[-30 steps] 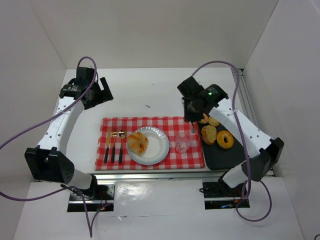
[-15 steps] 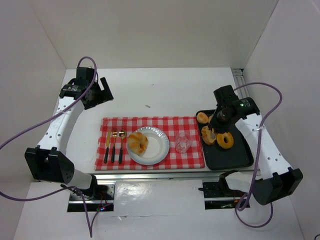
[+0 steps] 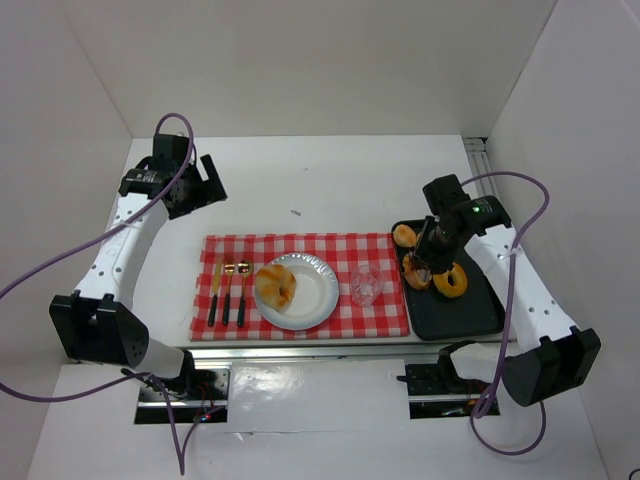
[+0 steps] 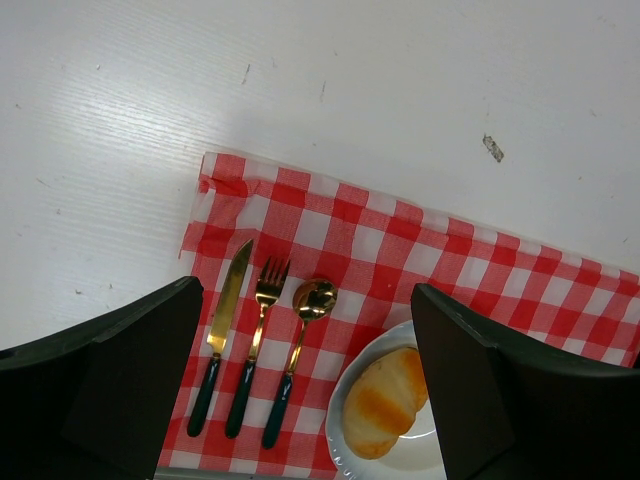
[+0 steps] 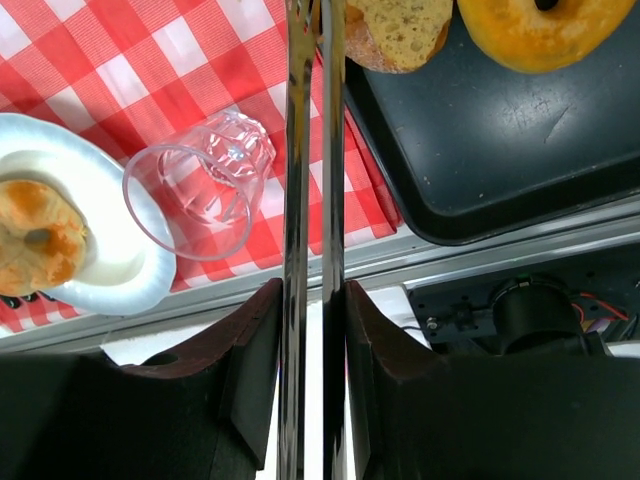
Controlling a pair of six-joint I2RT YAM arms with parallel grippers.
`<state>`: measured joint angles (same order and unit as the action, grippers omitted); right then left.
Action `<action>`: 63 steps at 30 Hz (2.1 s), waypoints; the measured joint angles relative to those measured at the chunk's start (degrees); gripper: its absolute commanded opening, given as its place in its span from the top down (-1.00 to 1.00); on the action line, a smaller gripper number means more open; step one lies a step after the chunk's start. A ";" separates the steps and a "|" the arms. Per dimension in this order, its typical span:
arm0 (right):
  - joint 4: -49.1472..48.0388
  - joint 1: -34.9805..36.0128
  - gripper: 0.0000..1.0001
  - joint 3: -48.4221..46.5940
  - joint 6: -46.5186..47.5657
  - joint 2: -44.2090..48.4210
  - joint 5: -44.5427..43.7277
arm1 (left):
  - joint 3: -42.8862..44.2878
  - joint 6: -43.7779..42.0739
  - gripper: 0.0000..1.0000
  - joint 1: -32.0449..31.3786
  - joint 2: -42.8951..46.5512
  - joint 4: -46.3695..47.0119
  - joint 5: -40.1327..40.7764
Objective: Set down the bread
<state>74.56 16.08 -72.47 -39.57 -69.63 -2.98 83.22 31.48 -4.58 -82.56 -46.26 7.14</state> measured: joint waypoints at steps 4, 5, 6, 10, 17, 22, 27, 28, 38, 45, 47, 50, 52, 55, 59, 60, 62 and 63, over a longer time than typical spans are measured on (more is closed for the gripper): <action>-0.02 -0.02 0.19 0.13 0.33 -0.11 0.33 | 0.00 0.00 -0.98 0.00 -0.39 0.04 0.00; -0.02 -0.13 0.19 0.15 0.46 -0.11 0.33 | 0.00 0.00 -0.98 0.00 -0.50 0.04 0.00; -0.02 -0.26 0.17 0.15 0.50 -0.11 0.31 | 0.00 0.00 -0.98 0.00 -0.61 0.04 0.00; -0.33 -0.48 0.14 0.98 0.70 -0.13 0.22 | 0.00 0.02 -0.98 0.00 -0.92 0.04 0.00; -0.44 -0.50 0.09 1.99 0.81 -0.52 -0.90 | 0.00 0.00 -0.98 0.00 -1.25 0.07 0.00; -0.44 -0.50 0.18 2.21 1.53 -1.38 -2.23 | 0.00 0.02 -0.98 0.00 -1.57 0.07 0.00; -0.37 -0.48 0.45 2.60 2.32 -1.64 -2.95 | 0.00 0.00 -0.98 0.00 -1.73 0.07 0.00; -0.37 -0.48 0.47 2.67 2.58 -1.64 -3.04 | 0.00 0.02 -0.98 0.00 -1.73 0.07 0.00; -0.31 -0.46 1.00 2.32 3.23 -1.66 -3.50 | 0.00 0.00 -0.98 0.00 -1.73 0.09 0.00; 0.11 -0.48 1.00 -0.79 3.21 -1.64 -5.40 | 0.00 0.02 -0.98 0.00 -1.73 0.09 0.00; 0.09 -0.48 1.00 -2.05 3.21 -1.64 -5.75 | 0.00 0.00 -0.98 0.00 -1.73 0.09 0.00; 0.11 -0.48 1.00 -3.63 3.21 -1.64 -6.19 | 0.00 0.00 -0.98 0.00 -1.73 0.09 0.00; 0.09 -0.48 1.00 -4.15 3.21 -1.64 -6.34 | 0.00 0.02 -0.98 0.00 -1.73 0.09 0.00; 0.22 -0.48 1.00 -4.68 3.21 -1.64 -6.45 | 0.00 0.00 -0.98 0.00 -1.75 0.09 -0.02; 0.28 -0.48 1.00 -5.88 3.21 -1.64 -6.47 | 0.00 0.00 -0.98 0.00 -2.01 0.09 -0.39; 0.31 -0.48 1.00 -6.23 3.21 -1.64 -6.49 | 0.00 0.02 -0.98 0.00 -2.08 0.09 -0.42; 0.31 -0.48 1.00 -6.86 3.21 -1.64 -6.64 | 0.00 0.02 -0.98 0.00 -2.10 0.09 -0.57; 0.28 -0.48 1.00 -7.15 3.21 -1.64 -6.71 | 0.00 0.00 -0.98 0.00 -2.10 0.09 -0.59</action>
<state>74.85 15.59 -79.61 -36.36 -71.26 -9.69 83.22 31.48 -4.58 -84.66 -46.17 6.55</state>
